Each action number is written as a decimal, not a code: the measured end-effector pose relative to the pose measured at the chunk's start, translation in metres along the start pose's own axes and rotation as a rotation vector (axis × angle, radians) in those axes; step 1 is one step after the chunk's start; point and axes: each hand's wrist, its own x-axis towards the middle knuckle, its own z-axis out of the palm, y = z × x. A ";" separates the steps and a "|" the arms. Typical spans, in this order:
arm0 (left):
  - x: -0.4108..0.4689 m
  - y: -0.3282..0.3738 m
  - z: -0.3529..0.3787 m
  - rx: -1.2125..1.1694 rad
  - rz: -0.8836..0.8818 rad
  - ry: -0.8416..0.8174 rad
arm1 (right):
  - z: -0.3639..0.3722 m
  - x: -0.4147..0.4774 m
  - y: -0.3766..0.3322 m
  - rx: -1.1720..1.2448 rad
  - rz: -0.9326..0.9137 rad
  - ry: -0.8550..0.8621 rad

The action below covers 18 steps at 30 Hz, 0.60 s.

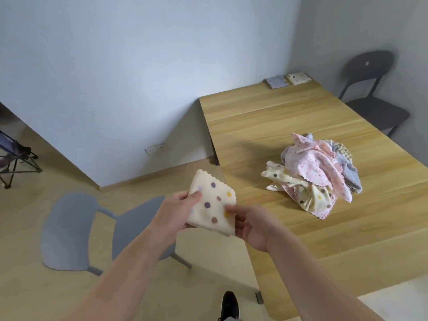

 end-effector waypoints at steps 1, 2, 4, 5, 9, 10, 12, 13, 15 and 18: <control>0.014 0.009 -0.003 0.042 -0.009 -0.004 | 0.003 0.011 -0.008 -0.010 -0.013 0.033; 0.026 0.015 -0.005 0.084 -0.015 -0.007 | 0.006 0.019 -0.015 -0.026 -0.039 0.065; 0.047 0.029 -0.010 0.165 0.011 -0.020 | 0.011 0.033 -0.031 -0.065 -0.098 0.118; 0.060 0.038 -0.012 0.193 0.035 -0.029 | 0.013 0.042 -0.041 -0.085 -0.130 0.148; 0.112 0.068 -0.016 0.203 0.091 -0.020 | 0.019 0.068 -0.077 -0.112 -0.216 0.230; 0.122 0.074 -0.017 0.213 0.100 -0.012 | 0.020 0.072 -0.084 -0.120 -0.232 0.242; 0.154 0.089 -0.016 0.279 0.143 -0.059 | 0.021 0.088 -0.104 -0.113 -0.257 0.285; 0.171 0.097 -0.014 0.316 0.174 -0.090 | 0.022 0.096 -0.114 -0.108 -0.270 0.307; 0.208 0.115 -0.009 0.372 0.244 -0.155 | 0.023 0.116 -0.136 -0.090 -0.292 0.355; 0.272 0.146 0.006 0.416 0.314 -0.277 | 0.022 0.151 -0.173 -0.036 -0.334 0.455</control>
